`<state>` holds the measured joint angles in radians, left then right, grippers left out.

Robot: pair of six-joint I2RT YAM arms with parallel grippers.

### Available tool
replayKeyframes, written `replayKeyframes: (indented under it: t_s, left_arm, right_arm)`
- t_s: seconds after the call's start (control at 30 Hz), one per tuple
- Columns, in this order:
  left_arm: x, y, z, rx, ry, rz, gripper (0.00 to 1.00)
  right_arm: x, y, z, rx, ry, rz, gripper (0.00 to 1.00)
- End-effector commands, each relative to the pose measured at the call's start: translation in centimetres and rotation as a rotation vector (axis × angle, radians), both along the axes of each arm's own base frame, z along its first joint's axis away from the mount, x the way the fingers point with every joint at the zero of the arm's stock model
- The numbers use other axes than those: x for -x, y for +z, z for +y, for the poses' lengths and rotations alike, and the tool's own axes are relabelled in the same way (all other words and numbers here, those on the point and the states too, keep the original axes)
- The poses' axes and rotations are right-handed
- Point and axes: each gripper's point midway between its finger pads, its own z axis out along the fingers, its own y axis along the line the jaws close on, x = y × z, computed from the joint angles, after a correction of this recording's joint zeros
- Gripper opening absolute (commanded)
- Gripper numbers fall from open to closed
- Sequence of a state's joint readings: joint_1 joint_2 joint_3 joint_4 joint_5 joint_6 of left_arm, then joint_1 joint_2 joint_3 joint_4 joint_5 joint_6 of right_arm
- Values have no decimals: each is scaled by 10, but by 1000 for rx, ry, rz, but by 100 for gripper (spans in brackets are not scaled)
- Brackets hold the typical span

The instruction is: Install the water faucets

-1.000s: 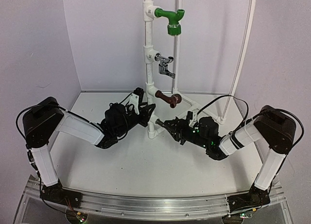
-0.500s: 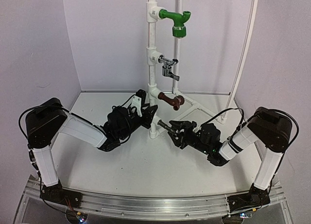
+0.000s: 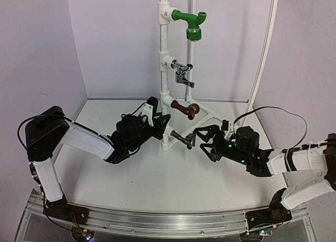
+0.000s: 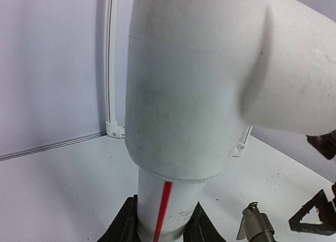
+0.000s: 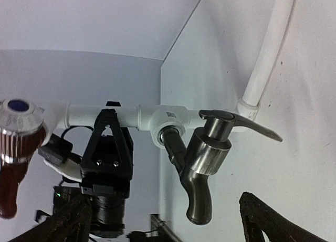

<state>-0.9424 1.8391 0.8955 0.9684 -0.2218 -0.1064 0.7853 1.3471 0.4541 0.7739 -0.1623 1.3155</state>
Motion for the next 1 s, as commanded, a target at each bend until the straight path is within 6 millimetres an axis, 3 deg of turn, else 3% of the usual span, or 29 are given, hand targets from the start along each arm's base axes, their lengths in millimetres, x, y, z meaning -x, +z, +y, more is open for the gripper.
replayKeyframes:
  t_s: [0.0, 0.17, 0.23, 0.37, 0.5, 0.67, 0.97]
  left_arm:
    - [23, -50, -11, -66, -79, 204, 0]
    - [25, -51, -14, -65, -96, 220, 0]
    - [25, -53, -15, -68, -99, 227, 0]
    - [25, -55, -17, -75, -105, 233, 0]
    - [26, -55, -18, -78, -109, 233, 0]
    - [27, -59, -19, -89, -117, 242, 0]
    - [27, -60, -25, -89, -137, 245, 0]
  right_arm:
    - [8, -10, -30, 610, 123, -251, 98]
    - [6, 13, -47, 1137, 292, -834, 98]
    - [1, 24, -46, 1258, 301, -1005, 98]
    - [4, 19, -21, 1396, 484, -1325, 95]
    - [12, 19, -3, 1437, 425, -1657, 93]
    - [3, 21, 15, 1481, 406, -1775, 88]
    - [-19, 12, 36, 1552, 331, -1770, 78]
